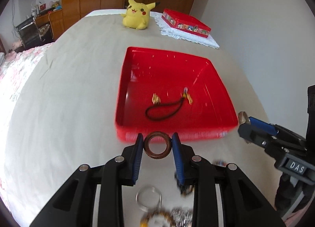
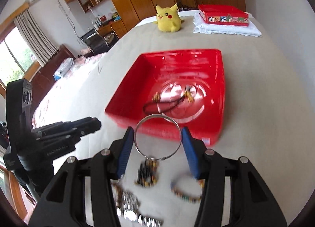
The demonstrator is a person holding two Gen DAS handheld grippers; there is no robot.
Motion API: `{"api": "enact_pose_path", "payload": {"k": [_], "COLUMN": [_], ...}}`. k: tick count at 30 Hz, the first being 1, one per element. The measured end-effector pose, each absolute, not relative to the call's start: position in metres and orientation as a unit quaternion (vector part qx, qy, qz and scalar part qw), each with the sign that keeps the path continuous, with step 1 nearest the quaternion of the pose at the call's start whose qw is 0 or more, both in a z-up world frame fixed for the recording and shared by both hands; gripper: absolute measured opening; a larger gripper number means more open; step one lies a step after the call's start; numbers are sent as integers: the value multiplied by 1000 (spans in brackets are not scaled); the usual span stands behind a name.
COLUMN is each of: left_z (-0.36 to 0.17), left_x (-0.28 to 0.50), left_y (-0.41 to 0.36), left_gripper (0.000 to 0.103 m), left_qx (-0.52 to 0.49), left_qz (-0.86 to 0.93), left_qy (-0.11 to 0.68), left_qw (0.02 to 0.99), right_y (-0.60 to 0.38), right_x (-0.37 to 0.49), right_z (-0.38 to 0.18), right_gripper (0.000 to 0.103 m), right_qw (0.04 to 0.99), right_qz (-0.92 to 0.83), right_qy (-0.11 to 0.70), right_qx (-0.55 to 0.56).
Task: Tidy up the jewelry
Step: 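Lower the ring and bangle into the red box with both tools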
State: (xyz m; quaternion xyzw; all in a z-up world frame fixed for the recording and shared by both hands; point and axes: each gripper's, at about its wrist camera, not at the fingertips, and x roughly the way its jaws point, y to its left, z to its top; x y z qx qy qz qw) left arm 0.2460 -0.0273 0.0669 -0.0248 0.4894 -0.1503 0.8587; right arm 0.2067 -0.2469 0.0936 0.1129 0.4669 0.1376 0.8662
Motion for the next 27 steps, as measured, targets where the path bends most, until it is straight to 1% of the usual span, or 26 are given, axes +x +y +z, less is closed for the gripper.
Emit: {"api": "enact_pose_path", "payload": {"k": [5, 11, 18, 27], "left_z": [42, 12, -3, -7], "left_x": [302, 335, 348, 349], "left_y": [-46, -64, -66, -65], "left_gripper": [29, 30, 29, 30], "left_qx": [-26, -21, -13, -13], "left_qz": [-136, -134, -129, -131], "left_qy": [517, 542, 549, 554], "left_qw": [845, 829, 826, 822], "right_y": [-251, -253, -245, -234], "right_x": [255, 290, 300, 303], "right_z": [70, 38, 23, 15], "right_gripper": [48, 48, 48, 49], "right_qw": [859, 848, 847, 847], "right_qz": [124, 109, 92, 82], "right_qy": [482, 506, 519, 522], "right_qx": [120, 112, 76, 45]}}
